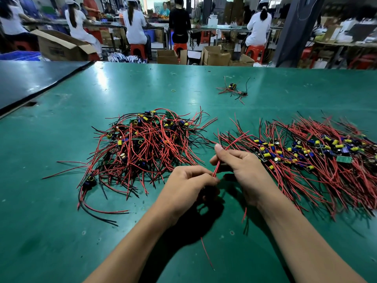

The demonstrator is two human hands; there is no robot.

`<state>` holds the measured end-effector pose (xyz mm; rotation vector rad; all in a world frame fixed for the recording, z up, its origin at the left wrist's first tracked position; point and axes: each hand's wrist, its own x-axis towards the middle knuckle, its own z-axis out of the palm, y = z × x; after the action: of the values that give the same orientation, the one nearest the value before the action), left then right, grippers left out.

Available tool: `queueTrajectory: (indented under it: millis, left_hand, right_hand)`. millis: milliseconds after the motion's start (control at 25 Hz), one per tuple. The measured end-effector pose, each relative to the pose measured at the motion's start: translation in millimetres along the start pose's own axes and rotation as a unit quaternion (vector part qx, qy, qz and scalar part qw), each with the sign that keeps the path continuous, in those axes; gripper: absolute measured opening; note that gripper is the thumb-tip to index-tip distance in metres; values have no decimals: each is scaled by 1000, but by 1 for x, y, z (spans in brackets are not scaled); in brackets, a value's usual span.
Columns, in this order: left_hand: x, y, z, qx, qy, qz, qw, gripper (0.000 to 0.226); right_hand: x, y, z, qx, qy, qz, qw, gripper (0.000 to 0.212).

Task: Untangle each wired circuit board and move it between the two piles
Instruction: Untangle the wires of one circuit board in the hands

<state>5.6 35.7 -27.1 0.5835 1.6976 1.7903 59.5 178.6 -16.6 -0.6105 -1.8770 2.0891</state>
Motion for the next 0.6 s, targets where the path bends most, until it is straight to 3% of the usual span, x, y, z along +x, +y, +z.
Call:
queueTrajectory:
  millis: [160, 360, 480, 600]
  left_hand:
    - [0, -3, 4, 10, 16, 7, 1000, 13]
    - [4, -9, 0, -6, 64, 23, 998, 18]
    - [5, -11, 0, 14, 48, 35, 998, 21]
    - [4, -9, 0, 44, 22, 36, 998, 14]
  right_hand:
    - [1, 3, 1, -1, 10, 13, 1000, 40]
    - [-6, 6, 11, -13, -59, -17, 998, 30]
    - [-7, 5, 11, -34, -86, -4, 996, 32]
    - [-3, 5, 5, -101, -64, -21, 993, 39]
